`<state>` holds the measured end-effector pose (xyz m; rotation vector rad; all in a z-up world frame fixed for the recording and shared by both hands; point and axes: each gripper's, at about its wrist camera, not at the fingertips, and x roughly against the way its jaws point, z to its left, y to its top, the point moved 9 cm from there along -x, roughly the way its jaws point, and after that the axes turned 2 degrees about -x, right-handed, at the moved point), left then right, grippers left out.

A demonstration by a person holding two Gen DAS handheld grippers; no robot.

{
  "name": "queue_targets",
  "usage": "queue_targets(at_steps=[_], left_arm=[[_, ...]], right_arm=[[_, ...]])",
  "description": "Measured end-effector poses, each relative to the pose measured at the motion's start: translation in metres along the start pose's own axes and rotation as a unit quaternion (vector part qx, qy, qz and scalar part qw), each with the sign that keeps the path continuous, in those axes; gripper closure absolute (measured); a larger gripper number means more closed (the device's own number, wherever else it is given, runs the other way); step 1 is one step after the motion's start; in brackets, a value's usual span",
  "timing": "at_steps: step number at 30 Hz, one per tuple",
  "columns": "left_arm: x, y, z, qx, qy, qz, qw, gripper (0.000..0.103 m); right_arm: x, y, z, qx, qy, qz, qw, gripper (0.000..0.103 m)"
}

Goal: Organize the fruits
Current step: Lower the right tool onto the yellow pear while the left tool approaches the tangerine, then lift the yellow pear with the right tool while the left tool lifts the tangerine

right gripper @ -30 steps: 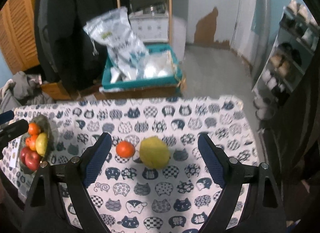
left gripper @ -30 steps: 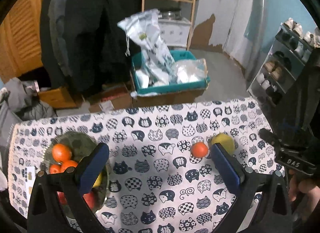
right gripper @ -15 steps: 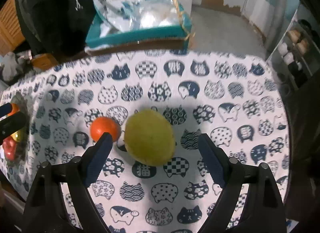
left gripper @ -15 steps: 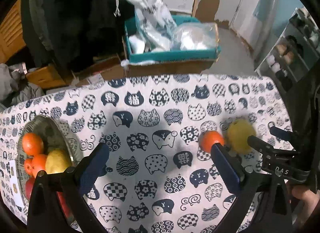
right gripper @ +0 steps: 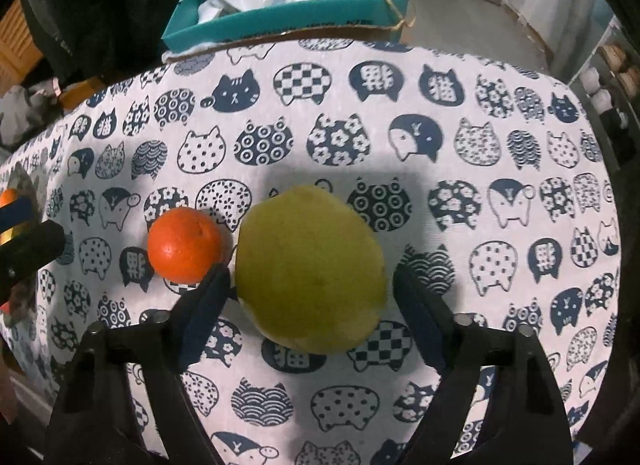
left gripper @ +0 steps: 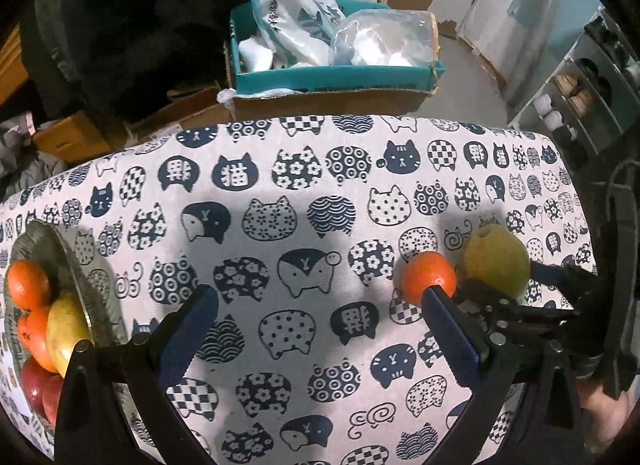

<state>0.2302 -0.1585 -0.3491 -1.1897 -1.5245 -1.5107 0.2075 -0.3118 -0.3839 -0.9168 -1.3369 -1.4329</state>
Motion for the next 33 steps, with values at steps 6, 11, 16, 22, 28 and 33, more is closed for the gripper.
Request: queue_targets(at_steps=[6,11,16,22,28,33], left_arm=[[-0.007,0.003,-0.012,-0.010,-0.009,0.004,0.9999,0.001],[-0.014,0.004,-0.028,-0.021,-0.022,0.007,0.9995,0.001],[-0.027,0.003,-0.043,-0.032,-0.032,0.016,0.9989,0.001],[-0.039,0.000,-0.061,-0.036,-0.042,0.024,0.9982,0.001],[-0.052,-0.002,-0.077,-0.052,-0.042,0.033,0.9972,0.003],[-0.062,-0.008,-0.082,-0.050,-0.052,0.051,0.9961,0.024]], right_arm=[[-0.007,0.000,0.000,-0.005,0.000,0.000,1.000,0.030],[-0.002,-0.004,-0.015,-0.023,-0.011,-0.014,1.000,0.031],[0.010,-0.007,-0.045,-0.062,-0.027,-0.032,0.997,0.031],[0.025,-0.012,-0.073,-0.105,-0.030,-0.051,0.993,0.031],[0.035,-0.021,-0.083,-0.121,-0.028,-0.063,0.990,0.031],[0.040,-0.027,-0.088,-0.128,-0.026,-0.064,0.989,0.031]])
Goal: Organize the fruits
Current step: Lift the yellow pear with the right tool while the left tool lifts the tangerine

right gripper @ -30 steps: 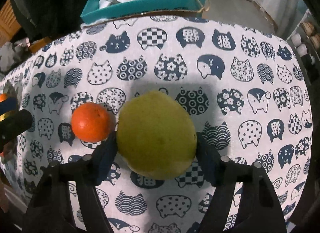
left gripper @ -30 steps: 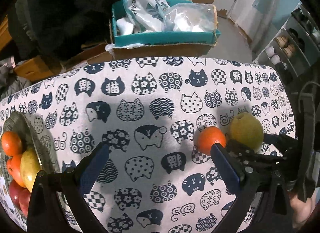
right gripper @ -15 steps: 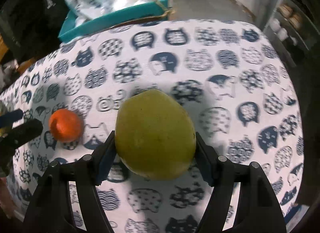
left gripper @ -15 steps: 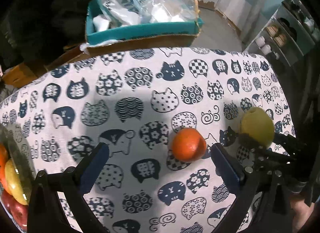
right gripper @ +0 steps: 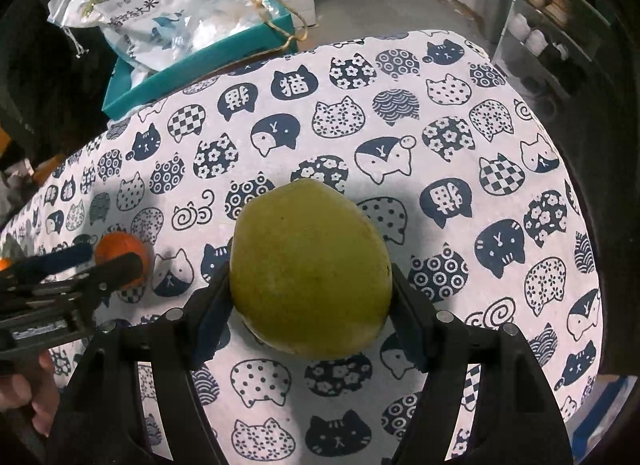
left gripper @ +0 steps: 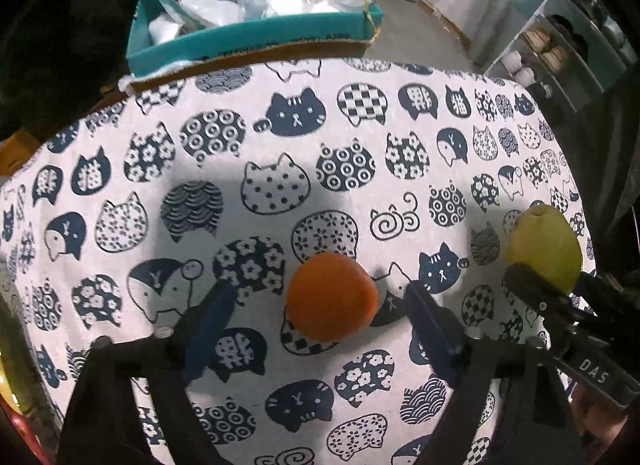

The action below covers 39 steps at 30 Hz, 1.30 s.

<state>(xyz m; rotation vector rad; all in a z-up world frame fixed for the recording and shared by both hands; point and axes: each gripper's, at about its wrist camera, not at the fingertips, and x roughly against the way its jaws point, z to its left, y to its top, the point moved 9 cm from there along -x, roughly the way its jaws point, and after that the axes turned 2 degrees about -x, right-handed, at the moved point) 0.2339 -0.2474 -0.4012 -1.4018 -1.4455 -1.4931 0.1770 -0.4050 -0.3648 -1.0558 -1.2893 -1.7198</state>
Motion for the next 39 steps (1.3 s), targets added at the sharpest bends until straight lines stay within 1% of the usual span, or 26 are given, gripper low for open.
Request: queue_targets(at_steps=[1,3,5,6,11,17,22,30,39], left_arm=[[-0.001,-0.001,-0.001,0.002,-0.005,0.002,1.0000,0.028],[-0.003,-0.003,-0.001,0.006,-0.009,0.003,0.9999,0.046],[-0.004,-0.005,-0.002,0.007,-0.016,0.007,0.9998,0.055],[-0.004,-0.005,-0.003,0.007,-0.021,0.006,0.9997,0.057],[0.001,-0.004,-0.002,-0.005,-0.001,-0.007,1.0000,0.058],[0.018,-0.002,0.002,-0.015,0.009,-0.028,0.9995,0.059],[0.044,-0.002,0.007,-0.021,0.017,-0.053,0.9982,0.059],[0.092,-0.001,0.010,-0.031,0.031,-0.097,0.9943,0.059],[0.144,-0.001,0.009,-0.042,0.035,-0.142,0.9883,0.059]], right_arm=[[0.000,0.000,0.000,-0.001,0.001,0.000,1.000,0.031],[-0.001,0.001,0.002,0.001,0.003,0.000,1.000,0.031],[-0.001,0.000,0.004,0.005,0.002,0.001,1.000,0.031],[-0.001,0.000,0.006,0.007,0.002,0.000,1.000,0.031],[0.000,0.001,0.015,0.021,0.000,-0.005,1.000,0.031],[0.015,0.007,0.021,0.034,-0.004,-0.026,0.999,0.031],[0.031,0.013,0.027,0.045,-0.010,-0.048,0.998,0.031],[0.063,0.019,0.042,0.057,0.001,-0.079,0.995,0.031],[0.104,0.024,0.062,0.072,0.014,-0.114,0.991,0.031]])
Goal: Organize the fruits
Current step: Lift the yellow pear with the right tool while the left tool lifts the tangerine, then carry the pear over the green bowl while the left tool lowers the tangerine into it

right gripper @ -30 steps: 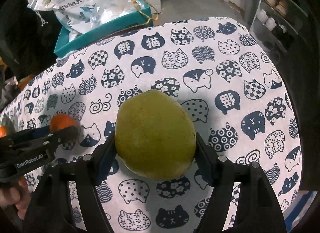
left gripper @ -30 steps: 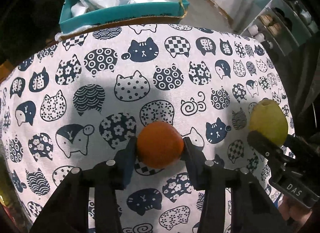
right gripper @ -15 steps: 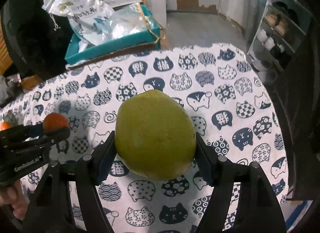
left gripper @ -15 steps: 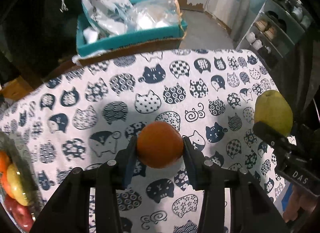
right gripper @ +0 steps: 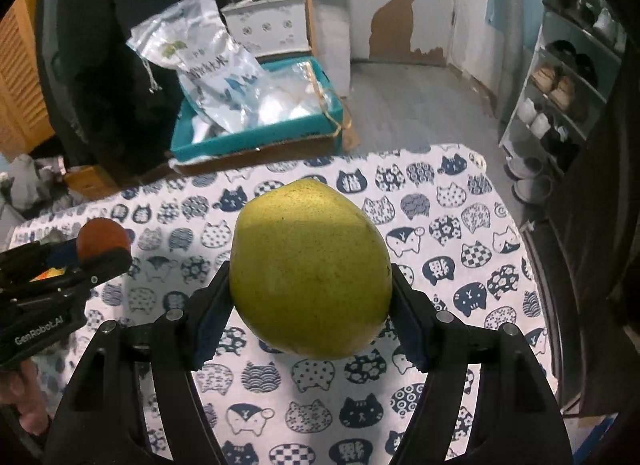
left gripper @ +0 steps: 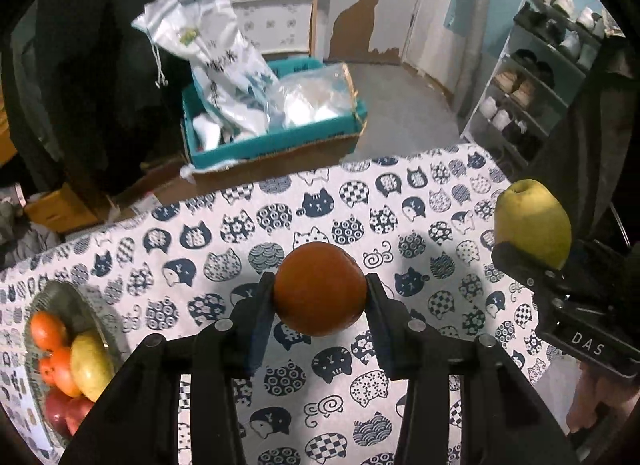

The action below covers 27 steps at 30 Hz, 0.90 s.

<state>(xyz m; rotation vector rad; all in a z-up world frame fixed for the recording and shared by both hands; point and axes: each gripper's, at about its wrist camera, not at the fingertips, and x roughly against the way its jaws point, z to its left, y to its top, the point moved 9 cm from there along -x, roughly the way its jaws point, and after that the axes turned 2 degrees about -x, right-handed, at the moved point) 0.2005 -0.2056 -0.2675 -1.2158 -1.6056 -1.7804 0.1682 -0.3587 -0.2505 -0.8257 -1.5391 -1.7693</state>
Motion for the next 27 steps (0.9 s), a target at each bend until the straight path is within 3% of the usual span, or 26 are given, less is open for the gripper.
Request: queue_targets(at_steps=[9,27], left_arm=[[0.050,0.006,0.006,-0.006,0.003,-0.043,0.9991,0.059],[0.124,0.002,0.069,0.033,0.030,-0.099,0.9941,0.059]], right_arm=[[0.037,0.014,0.025,0.019,0.012,-0.034,0.999,0.031],[0.090,0.038,0.099,0.061,0.060,-0.087,0.993,0.031]])
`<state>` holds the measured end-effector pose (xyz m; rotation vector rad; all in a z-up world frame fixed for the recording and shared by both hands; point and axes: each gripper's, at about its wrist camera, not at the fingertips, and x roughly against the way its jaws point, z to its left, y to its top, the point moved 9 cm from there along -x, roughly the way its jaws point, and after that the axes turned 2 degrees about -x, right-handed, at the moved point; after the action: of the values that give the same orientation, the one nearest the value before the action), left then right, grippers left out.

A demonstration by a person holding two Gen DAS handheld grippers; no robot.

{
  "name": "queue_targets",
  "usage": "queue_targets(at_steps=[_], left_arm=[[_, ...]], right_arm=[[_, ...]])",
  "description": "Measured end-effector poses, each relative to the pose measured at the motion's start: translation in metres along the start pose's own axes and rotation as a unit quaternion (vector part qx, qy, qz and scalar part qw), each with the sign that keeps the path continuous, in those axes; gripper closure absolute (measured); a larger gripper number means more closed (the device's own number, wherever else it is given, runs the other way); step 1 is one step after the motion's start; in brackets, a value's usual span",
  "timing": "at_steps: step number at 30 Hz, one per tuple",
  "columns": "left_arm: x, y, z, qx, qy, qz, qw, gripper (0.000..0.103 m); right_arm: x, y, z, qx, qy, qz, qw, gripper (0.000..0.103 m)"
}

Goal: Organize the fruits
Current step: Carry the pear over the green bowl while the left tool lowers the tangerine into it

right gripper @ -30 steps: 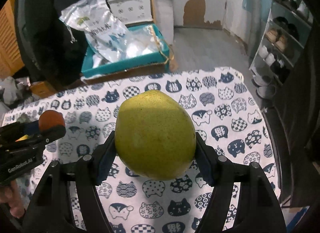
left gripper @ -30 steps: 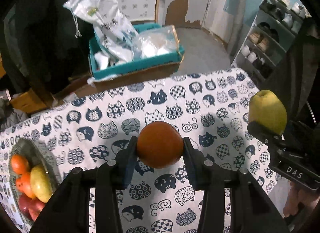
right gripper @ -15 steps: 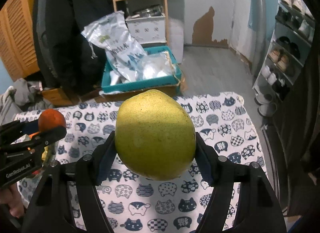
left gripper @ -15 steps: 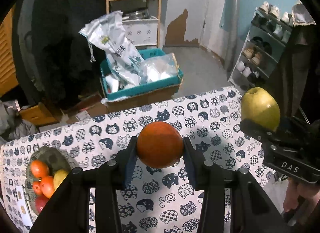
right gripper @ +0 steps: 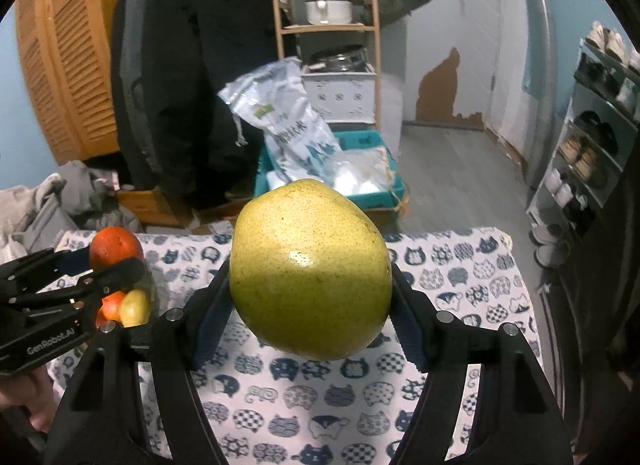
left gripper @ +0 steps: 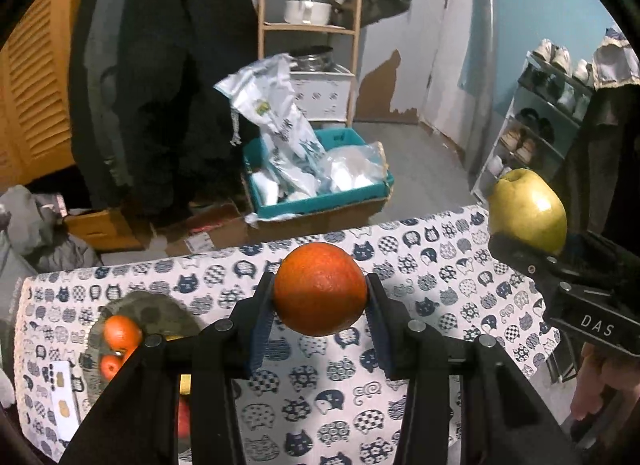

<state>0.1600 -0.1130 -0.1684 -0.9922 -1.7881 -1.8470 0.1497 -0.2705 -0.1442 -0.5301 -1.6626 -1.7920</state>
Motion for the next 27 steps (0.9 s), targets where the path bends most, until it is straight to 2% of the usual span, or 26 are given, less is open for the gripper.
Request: queue_targets(at_steps=[12,27], left_arm=[[0.019,-0.009,0.064,0.042,0.031,-0.009,0.9986,0.059],[0.036,-0.033,0.148,0.100,0.068,-0.012,0.9926,0.059]], right_arm=[[-0.006,0.012,0.065,0.031,0.040,-0.004,0.999,0.031],[-0.029,0.016,0.143,0.067,0.085,0.007,0.994,0.031]])
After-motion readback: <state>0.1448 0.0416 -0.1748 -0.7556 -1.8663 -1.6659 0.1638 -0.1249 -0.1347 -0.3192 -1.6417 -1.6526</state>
